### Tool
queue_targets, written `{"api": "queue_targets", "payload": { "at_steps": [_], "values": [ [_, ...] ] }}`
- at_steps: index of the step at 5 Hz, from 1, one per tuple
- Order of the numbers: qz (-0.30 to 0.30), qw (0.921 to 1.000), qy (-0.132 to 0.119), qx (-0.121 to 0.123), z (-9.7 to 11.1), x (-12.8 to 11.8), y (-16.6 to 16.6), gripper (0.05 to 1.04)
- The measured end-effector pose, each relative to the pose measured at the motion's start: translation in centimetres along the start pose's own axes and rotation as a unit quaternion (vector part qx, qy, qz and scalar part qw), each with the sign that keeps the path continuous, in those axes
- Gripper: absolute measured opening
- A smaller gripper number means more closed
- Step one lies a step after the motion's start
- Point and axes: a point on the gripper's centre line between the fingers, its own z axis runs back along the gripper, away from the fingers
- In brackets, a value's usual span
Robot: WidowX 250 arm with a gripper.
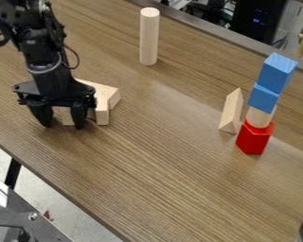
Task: Take the arch to put it on top of the cylinder
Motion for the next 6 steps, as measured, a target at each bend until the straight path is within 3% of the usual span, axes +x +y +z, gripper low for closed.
{"api": "queue_targets", "payload": {
  "at_steps": [1,2,4,6],
  "values": [
    [0.016,0.9997,0.011,-0.016,0.2,-0.1,0.2,0.388],
    [0.024,0.9992,0.019,-0.027,0.5,-0.4,0.1,0.32],
    [0.037,0.996,0.031,-0.076,4.6,-0.6,-0.9,0.32],
    [0.083,0.9909,-0.013,-0.105,11.1,0.0,-2.1,0.32]
  ]
}}
